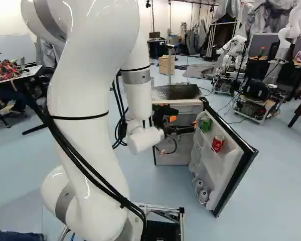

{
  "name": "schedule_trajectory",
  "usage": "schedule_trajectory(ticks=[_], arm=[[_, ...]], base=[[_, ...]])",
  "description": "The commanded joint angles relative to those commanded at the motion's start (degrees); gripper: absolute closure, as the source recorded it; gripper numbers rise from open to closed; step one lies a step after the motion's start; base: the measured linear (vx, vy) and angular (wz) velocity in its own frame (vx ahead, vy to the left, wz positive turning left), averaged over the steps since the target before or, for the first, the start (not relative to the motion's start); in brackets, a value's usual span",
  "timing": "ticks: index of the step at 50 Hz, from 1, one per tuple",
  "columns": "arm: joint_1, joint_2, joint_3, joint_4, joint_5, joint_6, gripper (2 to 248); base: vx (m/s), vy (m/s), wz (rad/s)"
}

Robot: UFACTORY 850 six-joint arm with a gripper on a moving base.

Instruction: Grab a drink from the fridge

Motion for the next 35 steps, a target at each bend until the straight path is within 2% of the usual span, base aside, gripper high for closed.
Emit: schedule_trajectory(ticks=[24, 35], arm=[[-1.07, -0.54, -0.71, -14.31, -1.01, 0.00, 3], [-1.70, -0.80, -1.07, -16.10, -1.19, 0.00, 3]], base=[[0.000, 0.000, 0.000], [0.000, 0.000, 0.000]])
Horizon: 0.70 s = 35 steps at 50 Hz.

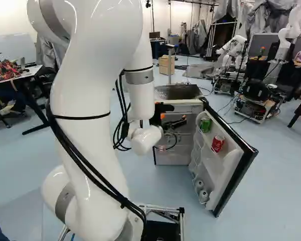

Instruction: Grab a drink from the fridge

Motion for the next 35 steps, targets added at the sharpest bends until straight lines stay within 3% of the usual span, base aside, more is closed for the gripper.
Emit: schedule_trajectory(ticks=[17, 35], arm=[[-0.74, 0.58, 0.77, 0.02, -0.01, 0.00, 3], [-1.05, 1.18, 1.56, 3.93, -0.01, 0.00, 3]], base=[[0.000, 0.000, 0.000], [0.000, 0.000, 0.000]])
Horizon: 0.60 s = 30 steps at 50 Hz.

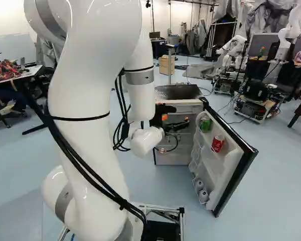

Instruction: Grab a drink from the fridge

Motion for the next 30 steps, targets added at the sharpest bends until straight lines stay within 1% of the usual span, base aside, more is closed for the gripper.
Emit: schedule_trajectory(ticks=[16, 30], arm=[[-0.81, 0.05, 0.06, 4.37, -0.51, 0.00, 3], [-2.07, -0.41, -0.55, 9.77, -4.44, 0.00, 3]], base=[[0.000, 0.000, 0.000], [0.000, 0.000, 0.000]])
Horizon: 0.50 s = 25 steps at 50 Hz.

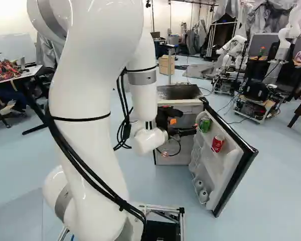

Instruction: Grab a drink from the fridge

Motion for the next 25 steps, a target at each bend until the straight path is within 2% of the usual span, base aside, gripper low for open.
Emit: schedule_trajectory(ticks=[25], arm=[[-2.37, -1.08, -1.47, 10.20, -8.53, 0.00, 3]], base=[[0.000, 0.000, 0.000]])
